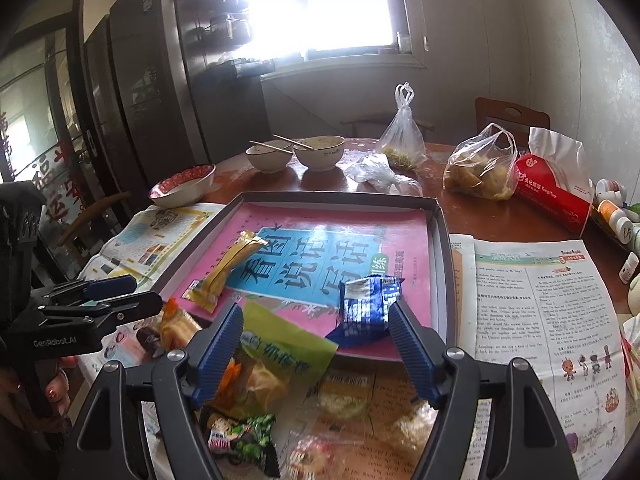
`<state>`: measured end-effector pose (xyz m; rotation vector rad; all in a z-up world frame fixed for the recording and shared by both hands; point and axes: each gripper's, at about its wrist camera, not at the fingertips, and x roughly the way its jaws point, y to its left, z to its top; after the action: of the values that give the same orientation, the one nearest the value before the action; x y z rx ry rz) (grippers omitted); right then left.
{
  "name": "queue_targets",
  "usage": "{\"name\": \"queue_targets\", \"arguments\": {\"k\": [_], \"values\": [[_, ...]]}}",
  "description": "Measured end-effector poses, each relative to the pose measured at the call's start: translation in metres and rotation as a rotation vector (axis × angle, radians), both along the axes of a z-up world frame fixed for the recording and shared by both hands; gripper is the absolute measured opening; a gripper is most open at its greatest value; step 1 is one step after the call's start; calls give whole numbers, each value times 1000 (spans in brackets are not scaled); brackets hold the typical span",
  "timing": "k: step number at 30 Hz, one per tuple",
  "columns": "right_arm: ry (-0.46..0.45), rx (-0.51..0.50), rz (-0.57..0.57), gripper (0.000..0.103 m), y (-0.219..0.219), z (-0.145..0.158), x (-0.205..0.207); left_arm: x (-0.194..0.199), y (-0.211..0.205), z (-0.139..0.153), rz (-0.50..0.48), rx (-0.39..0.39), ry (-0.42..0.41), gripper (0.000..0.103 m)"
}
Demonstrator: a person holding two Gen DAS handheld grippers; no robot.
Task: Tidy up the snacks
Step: 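Move both open tools back toward the snack pile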
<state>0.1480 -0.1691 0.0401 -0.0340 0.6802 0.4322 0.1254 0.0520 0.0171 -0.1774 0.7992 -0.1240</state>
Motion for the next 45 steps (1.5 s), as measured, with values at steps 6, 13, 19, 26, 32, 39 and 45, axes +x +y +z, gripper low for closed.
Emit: {"name": "queue_targets", "arguments": {"k": [6, 13, 19, 26, 32, 39, 45], "values": [[9, -17, 10, 76, -2, -4, -16, -11, -6, -2, 2, 29, 13, 74], [22, -19, 34, 78, -1, -9, -28, -23, -13, -3, -6, 59, 18, 74], [41, -31, 38, 79, -2, -15, -35, -32, -18, -3, -12, 77, 26, 74], [45, -37, 28, 79, -8, -18, -43, -39, -23, -8, -23, 86, 48, 74], [57, -49, 18, 79, -14, -23, -50, -47, -29, -14, -28, 87, 63, 74], [64, -82, 12, 79, -17, -32, -60, -49, -35, -27, -34, 78, 106, 74], [81, -135, -11, 79, -19, -43, -63, -47, -38, -35, -16, 76, 124, 74]]}}
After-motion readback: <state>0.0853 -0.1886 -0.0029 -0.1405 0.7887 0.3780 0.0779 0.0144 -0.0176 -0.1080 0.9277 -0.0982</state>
